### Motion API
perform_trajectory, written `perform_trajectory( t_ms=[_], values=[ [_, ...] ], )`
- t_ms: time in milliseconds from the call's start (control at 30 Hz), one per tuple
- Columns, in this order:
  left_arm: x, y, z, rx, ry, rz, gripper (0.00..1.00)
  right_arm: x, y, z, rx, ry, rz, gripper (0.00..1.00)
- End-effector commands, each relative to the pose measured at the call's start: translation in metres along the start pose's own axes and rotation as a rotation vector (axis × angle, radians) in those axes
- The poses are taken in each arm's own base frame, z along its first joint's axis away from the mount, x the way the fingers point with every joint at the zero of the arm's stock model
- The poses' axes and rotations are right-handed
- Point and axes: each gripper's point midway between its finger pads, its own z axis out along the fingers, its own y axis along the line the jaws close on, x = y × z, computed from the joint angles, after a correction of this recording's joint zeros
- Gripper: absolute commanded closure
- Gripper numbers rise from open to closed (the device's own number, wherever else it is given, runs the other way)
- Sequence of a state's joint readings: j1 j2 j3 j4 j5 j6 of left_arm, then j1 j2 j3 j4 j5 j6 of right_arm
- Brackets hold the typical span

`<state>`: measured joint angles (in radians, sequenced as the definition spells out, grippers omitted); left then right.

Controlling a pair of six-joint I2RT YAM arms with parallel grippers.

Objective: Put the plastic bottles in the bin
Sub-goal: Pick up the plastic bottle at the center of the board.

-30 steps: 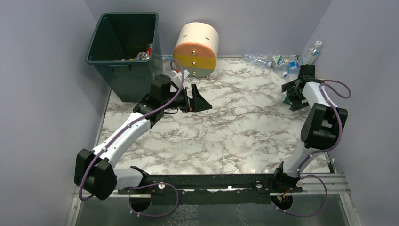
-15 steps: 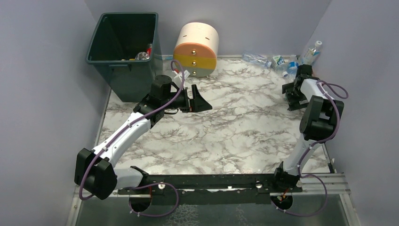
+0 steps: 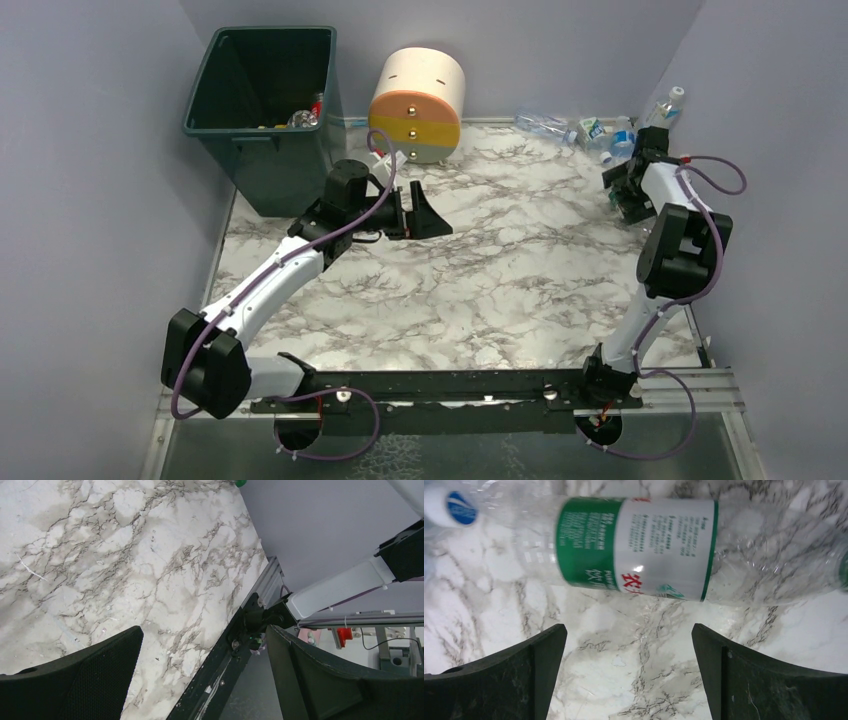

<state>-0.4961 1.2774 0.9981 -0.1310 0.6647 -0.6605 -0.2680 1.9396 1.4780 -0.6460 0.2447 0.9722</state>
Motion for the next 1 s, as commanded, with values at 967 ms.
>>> perform_trajectory(
  t_ms=[967],
  values=[
    [0.004,-0.025,0.005,0.127,-0.038,0.038,0.01,-0.075,0.030,-0.024,-0.136,-0.525,-0.763,0.02]
  ],
)
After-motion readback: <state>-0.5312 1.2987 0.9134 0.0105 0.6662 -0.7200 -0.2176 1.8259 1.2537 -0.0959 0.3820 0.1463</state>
